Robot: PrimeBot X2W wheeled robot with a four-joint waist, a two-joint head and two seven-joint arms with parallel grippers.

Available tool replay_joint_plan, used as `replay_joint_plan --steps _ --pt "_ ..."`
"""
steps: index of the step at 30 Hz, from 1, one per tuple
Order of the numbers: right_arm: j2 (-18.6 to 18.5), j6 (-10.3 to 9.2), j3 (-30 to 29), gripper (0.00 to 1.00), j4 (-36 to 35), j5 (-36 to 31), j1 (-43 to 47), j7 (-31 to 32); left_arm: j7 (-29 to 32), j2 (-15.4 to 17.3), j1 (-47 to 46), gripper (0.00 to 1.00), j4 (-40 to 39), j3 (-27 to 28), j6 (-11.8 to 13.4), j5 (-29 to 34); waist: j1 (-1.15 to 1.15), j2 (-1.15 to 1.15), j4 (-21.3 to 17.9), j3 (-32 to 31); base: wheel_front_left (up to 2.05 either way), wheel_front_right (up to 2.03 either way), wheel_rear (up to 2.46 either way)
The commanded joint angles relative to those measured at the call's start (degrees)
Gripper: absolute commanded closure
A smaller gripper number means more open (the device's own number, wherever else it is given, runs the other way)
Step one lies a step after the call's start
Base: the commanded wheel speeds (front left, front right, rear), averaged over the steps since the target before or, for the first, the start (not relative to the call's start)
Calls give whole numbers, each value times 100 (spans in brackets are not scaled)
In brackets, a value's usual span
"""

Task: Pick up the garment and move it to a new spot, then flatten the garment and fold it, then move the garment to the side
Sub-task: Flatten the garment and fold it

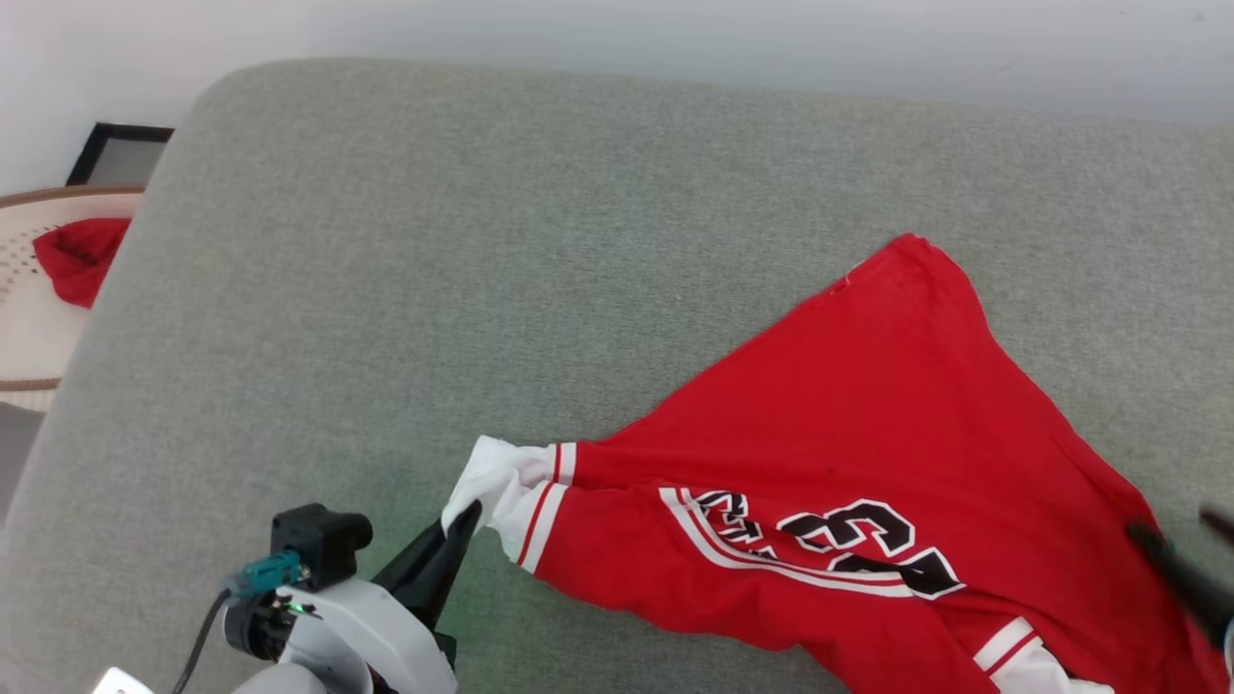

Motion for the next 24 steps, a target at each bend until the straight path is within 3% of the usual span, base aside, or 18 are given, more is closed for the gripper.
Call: replay_joint_plan --steps 1,8,24 --pt "-62 -4 72 0 -60 -64 -161 -69 3 -12 51 100 -11 -4 34 3 0 0 38 -14 0 0 0" --pt "-403 -4 728 0 267 -294 -1320 -418 30 -124 -64 100 -28 -96 1 59 0 0 268 16 0 0 0" --pt "-1193 -4 2181 0 2657 -89 -3860 -223 -63 -810 -641 100 406 -380 -387 236 0 0 1164 526 0 0 0"
